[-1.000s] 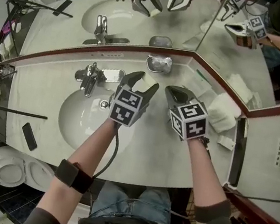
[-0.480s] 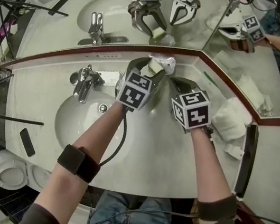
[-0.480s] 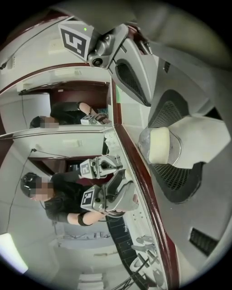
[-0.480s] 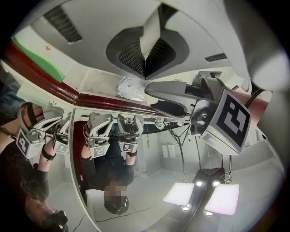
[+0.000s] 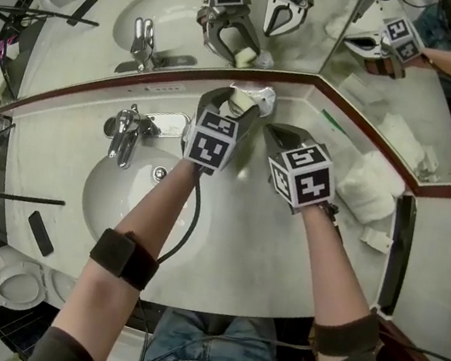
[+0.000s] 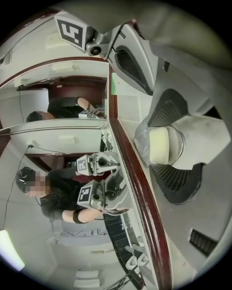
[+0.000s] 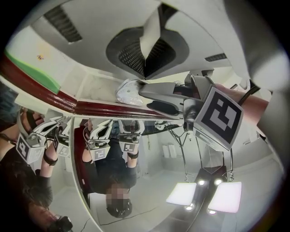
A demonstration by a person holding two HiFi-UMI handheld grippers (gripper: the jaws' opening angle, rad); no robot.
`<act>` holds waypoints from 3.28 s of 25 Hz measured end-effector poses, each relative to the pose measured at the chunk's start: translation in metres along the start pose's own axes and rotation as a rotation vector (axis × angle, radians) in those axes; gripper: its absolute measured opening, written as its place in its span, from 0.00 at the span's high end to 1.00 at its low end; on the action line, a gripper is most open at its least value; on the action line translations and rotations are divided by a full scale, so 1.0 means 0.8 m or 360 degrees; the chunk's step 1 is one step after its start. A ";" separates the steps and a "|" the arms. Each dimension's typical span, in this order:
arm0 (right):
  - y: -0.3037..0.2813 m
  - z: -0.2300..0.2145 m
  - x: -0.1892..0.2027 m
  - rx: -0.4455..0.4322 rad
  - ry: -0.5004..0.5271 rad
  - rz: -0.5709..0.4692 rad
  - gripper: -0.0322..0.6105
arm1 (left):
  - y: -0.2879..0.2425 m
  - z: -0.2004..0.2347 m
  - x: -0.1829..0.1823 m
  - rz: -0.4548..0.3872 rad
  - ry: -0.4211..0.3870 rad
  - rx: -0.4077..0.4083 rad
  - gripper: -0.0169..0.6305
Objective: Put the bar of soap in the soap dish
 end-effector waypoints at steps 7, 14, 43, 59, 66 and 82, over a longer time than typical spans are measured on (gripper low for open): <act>0.003 0.001 0.008 0.0000 -0.0013 0.0015 0.92 | 0.011 -0.006 0.009 0.0013 -0.0003 -0.0016 0.49; 0.039 0.030 0.003 0.0001 0.0002 0.0031 0.92 | 0.070 -0.026 0.007 0.0053 0.0045 0.0010 0.63; 0.244 0.174 0.055 0.0001 0.0036 -0.0030 0.92 | 0.372 -0.118 0.017 -0.0082 0.0044 0.0038 0.97; 0.253 0.162 0.074 -0.0006 0.0008 -0.0015 0.92 | 0.380 -0.131 0.033 -0.0061 0.0097 0.0032 0.97; 0.241 0.159 0.067 0.0013 0.0084 -0.0023 0.92 | 0.376 -0.131 0.037 -0.0057 0.0128 0.0015 0.97; 0.107 0.098 -0.034 0.0004 0.0609 0.0171 0.69 | 0.317 -0.106 0.035 -0.0078 0.0125 -0.0031 0.97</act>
Point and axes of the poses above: the fingertips, and each gripper's own axes: y backward along the fingers, z to its left, x out of its underside, the point moved 5 cm from there along y, backward along the fingers, and after that the axes turned 6 degrees about -y, right-handed, at the moved point
